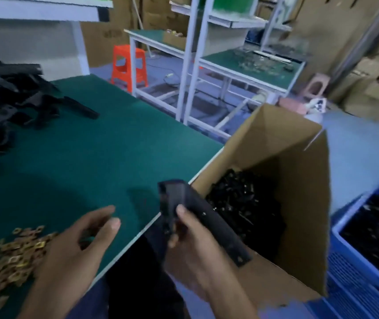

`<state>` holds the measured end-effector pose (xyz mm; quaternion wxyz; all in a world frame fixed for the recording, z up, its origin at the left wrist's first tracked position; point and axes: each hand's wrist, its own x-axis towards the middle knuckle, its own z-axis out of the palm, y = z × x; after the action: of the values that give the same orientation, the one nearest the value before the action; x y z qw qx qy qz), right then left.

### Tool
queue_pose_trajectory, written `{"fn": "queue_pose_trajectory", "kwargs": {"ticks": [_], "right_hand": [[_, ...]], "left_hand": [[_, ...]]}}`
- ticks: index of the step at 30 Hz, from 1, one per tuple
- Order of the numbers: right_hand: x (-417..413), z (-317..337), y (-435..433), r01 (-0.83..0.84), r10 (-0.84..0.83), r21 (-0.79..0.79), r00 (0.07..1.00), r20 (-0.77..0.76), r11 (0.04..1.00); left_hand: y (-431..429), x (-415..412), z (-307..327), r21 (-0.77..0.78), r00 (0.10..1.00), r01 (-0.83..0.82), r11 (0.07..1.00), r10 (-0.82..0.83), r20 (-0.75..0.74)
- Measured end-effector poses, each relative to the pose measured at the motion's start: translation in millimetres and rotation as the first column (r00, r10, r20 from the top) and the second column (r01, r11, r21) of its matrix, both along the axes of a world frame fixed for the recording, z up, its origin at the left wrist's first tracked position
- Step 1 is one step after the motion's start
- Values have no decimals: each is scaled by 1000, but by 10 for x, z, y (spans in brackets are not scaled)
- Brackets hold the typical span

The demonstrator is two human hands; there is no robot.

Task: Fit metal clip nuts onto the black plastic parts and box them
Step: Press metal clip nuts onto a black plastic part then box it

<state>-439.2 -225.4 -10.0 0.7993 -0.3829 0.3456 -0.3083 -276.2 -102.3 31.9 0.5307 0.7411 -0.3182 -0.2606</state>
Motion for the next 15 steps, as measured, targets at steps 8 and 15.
{"fn": "queue_pose_trajectory", "kwargs": {"ticks": [8,15], "right_hand": [[-789,-90,-659,591,-697,508,716,26,626],[62,18,-542,344,-337,90,937,-89,935]], "left_hand": [[54,105,-206,-12,1000,13,1000,-13,-16],[660,543,-294,33,925,-364,931,356,132]]}}
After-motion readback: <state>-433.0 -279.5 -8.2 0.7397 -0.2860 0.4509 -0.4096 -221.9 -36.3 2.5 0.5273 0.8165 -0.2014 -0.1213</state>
